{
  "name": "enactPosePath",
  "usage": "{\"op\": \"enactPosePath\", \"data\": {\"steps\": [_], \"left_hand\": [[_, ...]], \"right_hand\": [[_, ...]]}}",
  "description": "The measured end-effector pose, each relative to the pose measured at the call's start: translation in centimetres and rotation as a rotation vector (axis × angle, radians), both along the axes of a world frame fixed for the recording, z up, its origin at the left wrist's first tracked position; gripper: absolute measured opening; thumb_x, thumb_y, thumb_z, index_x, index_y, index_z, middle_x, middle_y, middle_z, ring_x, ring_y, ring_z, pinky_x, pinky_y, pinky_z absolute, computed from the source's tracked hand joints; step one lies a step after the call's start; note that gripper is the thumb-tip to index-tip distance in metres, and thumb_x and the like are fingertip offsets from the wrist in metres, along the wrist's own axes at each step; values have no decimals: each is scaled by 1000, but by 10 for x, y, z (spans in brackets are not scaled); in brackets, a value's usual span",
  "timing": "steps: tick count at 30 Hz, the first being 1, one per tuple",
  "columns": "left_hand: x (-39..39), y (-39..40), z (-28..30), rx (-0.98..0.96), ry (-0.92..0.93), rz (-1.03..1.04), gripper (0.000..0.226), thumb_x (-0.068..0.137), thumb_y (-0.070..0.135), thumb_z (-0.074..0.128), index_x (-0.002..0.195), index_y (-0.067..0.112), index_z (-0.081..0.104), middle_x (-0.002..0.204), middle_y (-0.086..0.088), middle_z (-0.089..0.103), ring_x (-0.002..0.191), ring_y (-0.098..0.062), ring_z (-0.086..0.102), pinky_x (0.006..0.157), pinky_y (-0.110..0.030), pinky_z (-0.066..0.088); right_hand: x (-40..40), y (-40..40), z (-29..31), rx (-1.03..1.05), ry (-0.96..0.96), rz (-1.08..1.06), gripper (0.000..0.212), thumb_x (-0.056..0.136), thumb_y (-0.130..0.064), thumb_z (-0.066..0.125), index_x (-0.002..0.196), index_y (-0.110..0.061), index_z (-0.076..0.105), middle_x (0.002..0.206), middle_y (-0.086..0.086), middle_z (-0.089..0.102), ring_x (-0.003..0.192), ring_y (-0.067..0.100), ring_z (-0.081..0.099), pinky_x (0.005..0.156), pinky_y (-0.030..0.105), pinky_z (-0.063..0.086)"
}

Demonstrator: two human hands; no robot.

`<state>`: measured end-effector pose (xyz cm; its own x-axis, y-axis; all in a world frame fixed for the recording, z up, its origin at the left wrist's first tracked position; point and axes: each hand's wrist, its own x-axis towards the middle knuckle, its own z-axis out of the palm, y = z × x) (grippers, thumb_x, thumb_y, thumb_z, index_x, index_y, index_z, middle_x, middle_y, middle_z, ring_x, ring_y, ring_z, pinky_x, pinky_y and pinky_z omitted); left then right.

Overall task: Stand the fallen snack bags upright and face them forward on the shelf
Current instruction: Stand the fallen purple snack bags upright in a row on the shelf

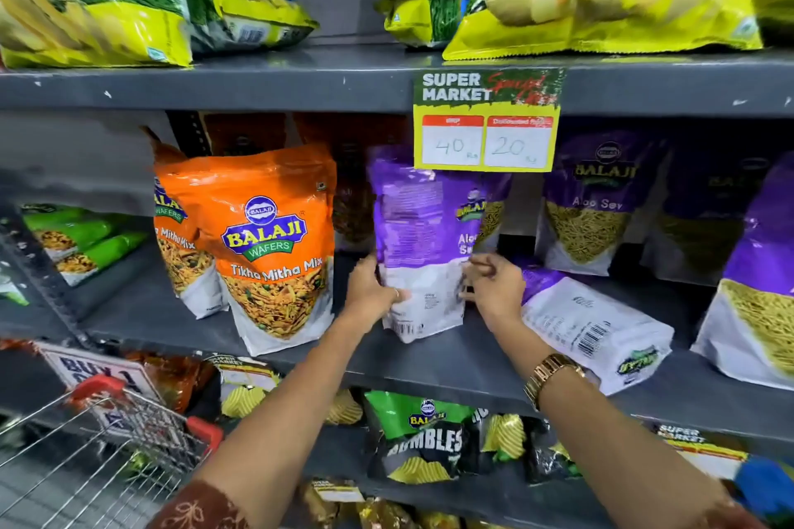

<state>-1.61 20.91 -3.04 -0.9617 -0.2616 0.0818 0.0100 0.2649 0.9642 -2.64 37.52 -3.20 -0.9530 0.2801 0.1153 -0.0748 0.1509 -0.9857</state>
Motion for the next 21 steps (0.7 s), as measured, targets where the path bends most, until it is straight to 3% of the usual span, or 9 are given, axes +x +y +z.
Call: {"op": "enactPosePath", "data": {"steps": [3,5,7,10,13,16,17,19,21], "left_hand": [[1,-5,-4,29,-34,-17,49,57,-10,75,88,22,56,94,-1,65,78,-14,58,71,-27,46],[0,-8,-4,55,-57,-39,45,60,-13,70,85,22,57,92,1,64,81,-14,57,72,-26,45],[0,-13,-3,191,-93,-51,34,67,-12,52,71,21,59,82,3,67,82,-17,55,69,-27,44],[-5,-16,-1,558,-91,42,41,73,0,33,43,20,52,58,5,65,74,-20,53,69,-30,43],[-16,-12,1,678,-112,102,42,90,22,27,59,21,55,55,5,68,71,-18,59,72,-34,47],[-21,0,-4,626,-164,-65,49,94,35,22,68,19,60,53,7,70,65,-15,65,74,-32,50],[-20,2,-7,616,-175,-88,48,94,35,22,67,19,60,52,7,70,59,-11,66,70,-30,50],[-19,2,-13,570,-164,-77,44,93,30,25,66,20,59,52,11,70,54,-6,65,64,-25,48],[-17,-1,-20,501,-139,-33,36,89,22,33,63,20,58,55,6,68,60,-13,60,63,-25,44]], "right_hand": [[-3,-2,-13,32,-31,26,14,86,-5,59,96,3,63,53,-4,52,47,10,53,47,30,56],[-3,-2,-17,41,-2,11,14,85,-6,61,96,3,63,55,-5,53,48,8,54,43,23,55],[-3,-2,-21,18,21,6,12,84,-9,62,92,0,63,62,-2,56,57,17,59,55,34,60],[2,1,-24,28,65,-56,3,84,-14,63,84,-12,61,73,6,61,77,31,64,76,53,56],[9,3,-27,23,124,-26,7,83,-16,64,87,-16,58,76,5,60,75,24,61,74,48,57],[13,0,-29,128,160,127,18,81,-18,68,94,-19,55,79,-2,58,72,14,59,65,16,53],[12,-1,-30,143,159,152,21,80,-19,69,96,-20,55,82,-2,57,72,11,58,63,12,50],[8,-3,-30,96,121,152,22,81,-18,68,101,-18,58,85,-1,57,76,14,58,70,23,53],[2,-7,-29,-30,44,167,24,85,-12,62,108,-8,60,89,0,60,80,16,59,82,38,52]]}}
